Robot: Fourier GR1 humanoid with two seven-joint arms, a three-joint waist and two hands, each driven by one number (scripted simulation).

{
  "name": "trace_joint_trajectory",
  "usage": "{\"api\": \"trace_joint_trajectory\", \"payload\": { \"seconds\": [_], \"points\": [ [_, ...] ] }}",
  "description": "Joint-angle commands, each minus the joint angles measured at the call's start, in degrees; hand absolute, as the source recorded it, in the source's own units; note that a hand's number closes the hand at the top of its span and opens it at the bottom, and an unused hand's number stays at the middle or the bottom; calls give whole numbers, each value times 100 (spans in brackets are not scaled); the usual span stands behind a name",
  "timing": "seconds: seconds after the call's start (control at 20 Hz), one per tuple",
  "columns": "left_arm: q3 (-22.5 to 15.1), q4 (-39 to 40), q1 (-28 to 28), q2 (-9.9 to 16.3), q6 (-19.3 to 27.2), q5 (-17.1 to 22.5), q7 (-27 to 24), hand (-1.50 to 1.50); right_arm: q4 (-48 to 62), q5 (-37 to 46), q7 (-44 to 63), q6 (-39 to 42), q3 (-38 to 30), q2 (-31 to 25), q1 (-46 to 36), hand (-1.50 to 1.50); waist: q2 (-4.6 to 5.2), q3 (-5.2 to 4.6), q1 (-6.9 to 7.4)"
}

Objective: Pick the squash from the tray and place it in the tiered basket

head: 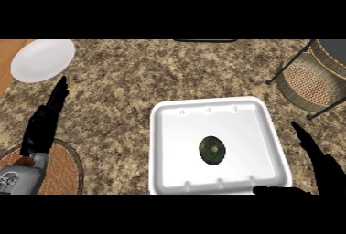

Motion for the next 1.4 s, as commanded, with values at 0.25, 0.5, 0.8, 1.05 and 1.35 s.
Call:
{"api": "trace_joint_trajectory", "payload": {
  "seconds": [0.25, 0.5, 0.8, 1.05, 1.35],
  "points": [
    [-60, 14, 115, -269, -15, -114, -158, 0, 589, 294, 2511, 933, 445, 863, -1804, -150, -10, 24, 79],
    [187, 152, 19, -93, -215, -11, -218, 0, 1203, 192, 2763, 1248, 529, 1262, -2112, -150, -9, 25, 37],
    [60, 145, 69, -306, -49, -285, -122, 0, 1659, 263, 2821, 1558, 583, 1598, -2319, -150, -20, 30, -22],
    [320, 9, 91, -236, -129, -206, 27, 0, 1497, 739, 2884, 1593, 811, 1812, -2089, -150, -32, 32, -55],
    [335, 148, -104, -260, -213, -296, 88, 0, 1536, 1470, 3071, 1719, 1184, 1985, -1969, -150, -33, 28, -111]
  ]
}}
